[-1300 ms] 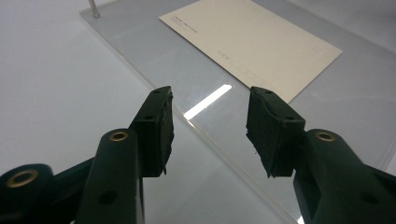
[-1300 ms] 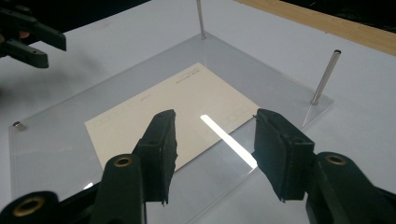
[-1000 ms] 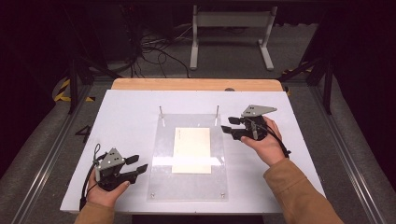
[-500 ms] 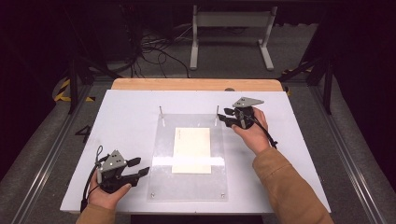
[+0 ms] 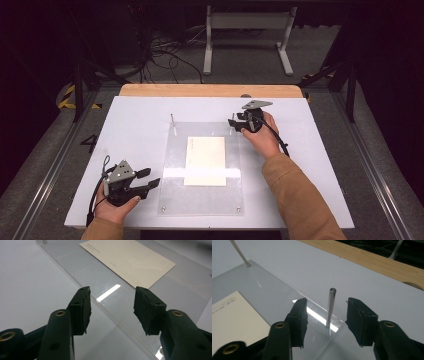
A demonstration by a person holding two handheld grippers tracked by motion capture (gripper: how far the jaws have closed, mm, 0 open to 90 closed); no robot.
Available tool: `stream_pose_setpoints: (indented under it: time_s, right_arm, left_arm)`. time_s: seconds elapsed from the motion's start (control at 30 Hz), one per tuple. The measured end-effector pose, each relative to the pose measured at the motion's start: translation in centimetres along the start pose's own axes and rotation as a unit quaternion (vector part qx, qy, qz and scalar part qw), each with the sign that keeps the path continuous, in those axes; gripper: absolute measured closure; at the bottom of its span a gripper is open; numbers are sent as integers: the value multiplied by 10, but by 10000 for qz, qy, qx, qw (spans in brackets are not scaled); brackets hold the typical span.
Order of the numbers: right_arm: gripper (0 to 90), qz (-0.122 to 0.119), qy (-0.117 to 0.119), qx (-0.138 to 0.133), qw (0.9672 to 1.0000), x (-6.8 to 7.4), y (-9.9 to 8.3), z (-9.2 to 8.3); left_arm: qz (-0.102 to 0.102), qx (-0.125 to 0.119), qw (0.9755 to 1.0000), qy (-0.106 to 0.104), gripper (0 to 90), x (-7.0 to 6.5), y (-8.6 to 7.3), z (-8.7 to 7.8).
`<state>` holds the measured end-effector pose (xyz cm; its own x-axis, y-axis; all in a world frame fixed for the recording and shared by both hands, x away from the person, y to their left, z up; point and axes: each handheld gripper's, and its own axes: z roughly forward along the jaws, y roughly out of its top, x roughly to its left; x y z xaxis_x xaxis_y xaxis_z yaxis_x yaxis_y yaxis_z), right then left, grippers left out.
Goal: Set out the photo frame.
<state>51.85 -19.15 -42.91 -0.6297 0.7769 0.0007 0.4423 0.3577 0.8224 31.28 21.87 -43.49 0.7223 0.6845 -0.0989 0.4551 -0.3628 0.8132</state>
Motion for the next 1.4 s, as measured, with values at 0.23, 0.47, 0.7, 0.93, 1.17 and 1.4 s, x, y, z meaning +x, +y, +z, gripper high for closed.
stream_pose_setpoints:
  time_s: [0.23,0.47,0.7,0.93,1.17,1.4]
  right_arm:
    - [670,-158,-96,108,9998,2,7,7]
    - [813,-329,-270,266,9987,5,11,7]
    - [849,10,62,109,9999,-6,6,7]
    - [852,123,-48,87,9999,-4,6,8]
    - [855,344,-114,107,9993,-3,6,10]
    - [855,605,63,153,9980,-11,7,12]
  left_arm:
    - [23,0,10000,-24,482,-1,-1,-2]
    - [14,-16,10000,-27,489,-1,-2,-4]
    - [15,-25,10000,-55,490,-2,-3,-3]
    - [38,-29,9999,-102,491,-2,-3,-2]
    - [21,-58,9999,-95,491,-1,-4,-2]
    - [14,-31,9999,-95,491,2,-4,-1]
